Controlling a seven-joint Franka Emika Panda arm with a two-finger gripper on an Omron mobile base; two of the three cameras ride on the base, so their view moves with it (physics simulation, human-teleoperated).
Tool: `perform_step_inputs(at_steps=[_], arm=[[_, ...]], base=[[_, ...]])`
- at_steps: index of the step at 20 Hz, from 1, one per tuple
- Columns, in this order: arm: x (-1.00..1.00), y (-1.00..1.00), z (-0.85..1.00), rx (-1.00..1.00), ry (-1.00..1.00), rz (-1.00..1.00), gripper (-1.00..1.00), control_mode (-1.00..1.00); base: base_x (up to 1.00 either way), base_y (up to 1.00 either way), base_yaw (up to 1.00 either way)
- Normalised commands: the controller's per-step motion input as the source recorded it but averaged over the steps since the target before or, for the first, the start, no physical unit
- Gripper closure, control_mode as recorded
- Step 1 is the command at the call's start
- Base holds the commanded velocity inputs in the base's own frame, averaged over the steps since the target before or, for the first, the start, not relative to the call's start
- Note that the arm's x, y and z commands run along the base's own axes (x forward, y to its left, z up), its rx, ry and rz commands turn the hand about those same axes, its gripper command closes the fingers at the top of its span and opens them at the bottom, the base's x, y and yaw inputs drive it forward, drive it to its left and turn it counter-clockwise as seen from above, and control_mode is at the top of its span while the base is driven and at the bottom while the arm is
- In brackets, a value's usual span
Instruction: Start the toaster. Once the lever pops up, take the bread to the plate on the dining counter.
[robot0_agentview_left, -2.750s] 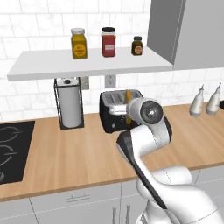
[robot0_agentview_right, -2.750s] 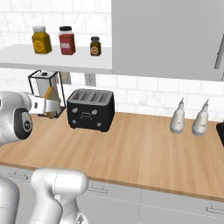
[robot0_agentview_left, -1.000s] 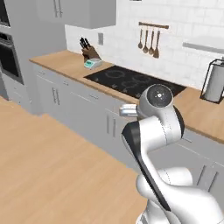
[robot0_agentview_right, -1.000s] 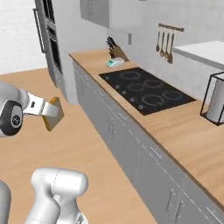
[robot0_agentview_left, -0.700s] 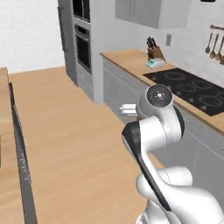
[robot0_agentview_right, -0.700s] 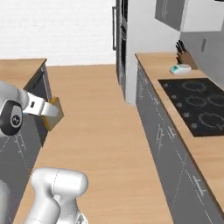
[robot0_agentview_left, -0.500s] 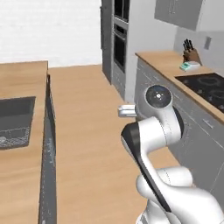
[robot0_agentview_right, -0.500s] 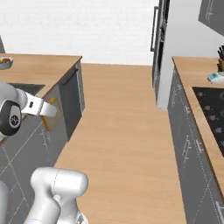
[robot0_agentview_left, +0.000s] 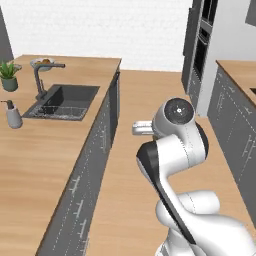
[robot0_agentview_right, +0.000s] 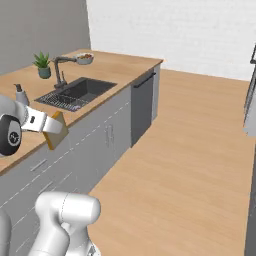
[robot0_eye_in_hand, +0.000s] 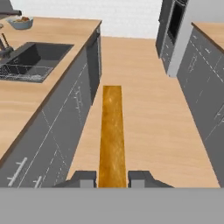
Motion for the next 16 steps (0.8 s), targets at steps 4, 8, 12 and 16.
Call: perform_step_inputs(at_steps=[4, 8, 12, 16], arm=[[0.0, 0.0, 0.0, 0.0, 0.0, 0.0, 1.0, 1.0], [0.0, 0.0, 0.0, 0.0, 0.0, 0.0, 1.0, 1.0], [0.0, 0.0, 0.0, 0.0, 0.0, 0.0, 1.0, 1.0], [0.0, 0.0, 0.0, 0.0, 0.0, 0.0, 1.0, 1.0]], base=[[-1.0, -0.03, 0.42], [-1.0, 0.06, 0.32], [-1.0, 0.39, 0.25], [-0.95, 0.9, 0.19]])
